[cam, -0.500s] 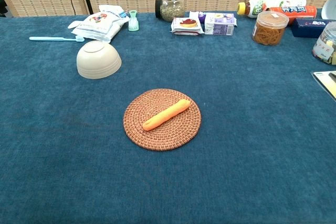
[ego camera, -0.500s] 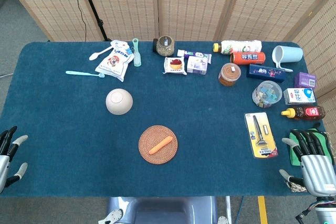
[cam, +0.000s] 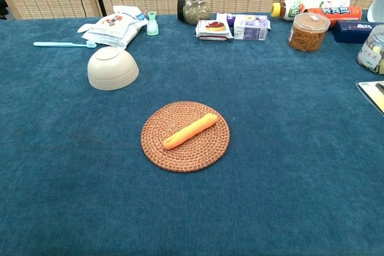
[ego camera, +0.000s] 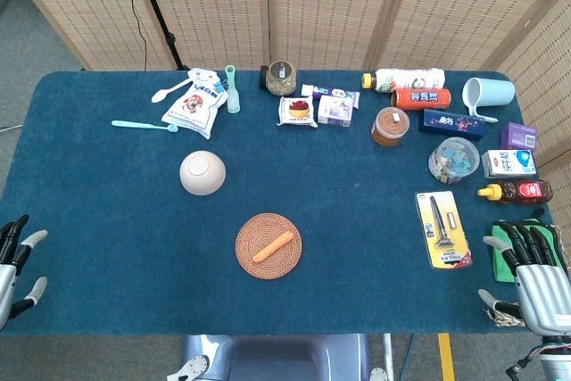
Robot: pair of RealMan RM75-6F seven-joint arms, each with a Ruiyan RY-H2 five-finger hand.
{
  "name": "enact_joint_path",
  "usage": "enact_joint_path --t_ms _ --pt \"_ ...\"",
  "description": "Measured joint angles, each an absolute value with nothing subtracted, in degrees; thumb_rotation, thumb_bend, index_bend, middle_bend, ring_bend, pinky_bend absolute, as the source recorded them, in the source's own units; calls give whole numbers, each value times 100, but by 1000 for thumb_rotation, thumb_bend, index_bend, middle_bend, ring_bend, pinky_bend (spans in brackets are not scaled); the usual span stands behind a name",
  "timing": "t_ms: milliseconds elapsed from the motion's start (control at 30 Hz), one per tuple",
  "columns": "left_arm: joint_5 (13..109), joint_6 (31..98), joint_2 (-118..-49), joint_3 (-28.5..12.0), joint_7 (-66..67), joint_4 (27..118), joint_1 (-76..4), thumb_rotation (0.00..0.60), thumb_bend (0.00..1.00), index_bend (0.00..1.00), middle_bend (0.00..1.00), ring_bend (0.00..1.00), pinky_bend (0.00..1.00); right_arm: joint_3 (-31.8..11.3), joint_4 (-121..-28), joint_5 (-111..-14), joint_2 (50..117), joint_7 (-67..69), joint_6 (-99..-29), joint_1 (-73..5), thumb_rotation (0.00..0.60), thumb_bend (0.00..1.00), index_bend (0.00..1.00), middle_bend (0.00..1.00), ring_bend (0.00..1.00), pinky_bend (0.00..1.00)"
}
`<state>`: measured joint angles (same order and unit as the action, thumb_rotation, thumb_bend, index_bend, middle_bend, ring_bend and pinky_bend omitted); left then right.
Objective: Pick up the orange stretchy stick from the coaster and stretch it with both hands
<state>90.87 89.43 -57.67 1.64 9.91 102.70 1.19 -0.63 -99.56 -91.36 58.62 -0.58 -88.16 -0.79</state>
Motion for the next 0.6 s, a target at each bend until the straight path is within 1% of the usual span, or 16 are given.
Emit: enact_joint_path --t_ms 367,600 --pt "9099 8969 -5698 132 987 10313 106 600 310 200 12 33 0 -93 -9928 -9117 5858 31 -8763 -121 600 0 245 120 84 65" --pt "9185 9028 -5528 104 882 10414 83 600 311 204 12 37 0 -95 -9918 -9252 5879 219 -8799 -158 600 0 269 133 84 65"
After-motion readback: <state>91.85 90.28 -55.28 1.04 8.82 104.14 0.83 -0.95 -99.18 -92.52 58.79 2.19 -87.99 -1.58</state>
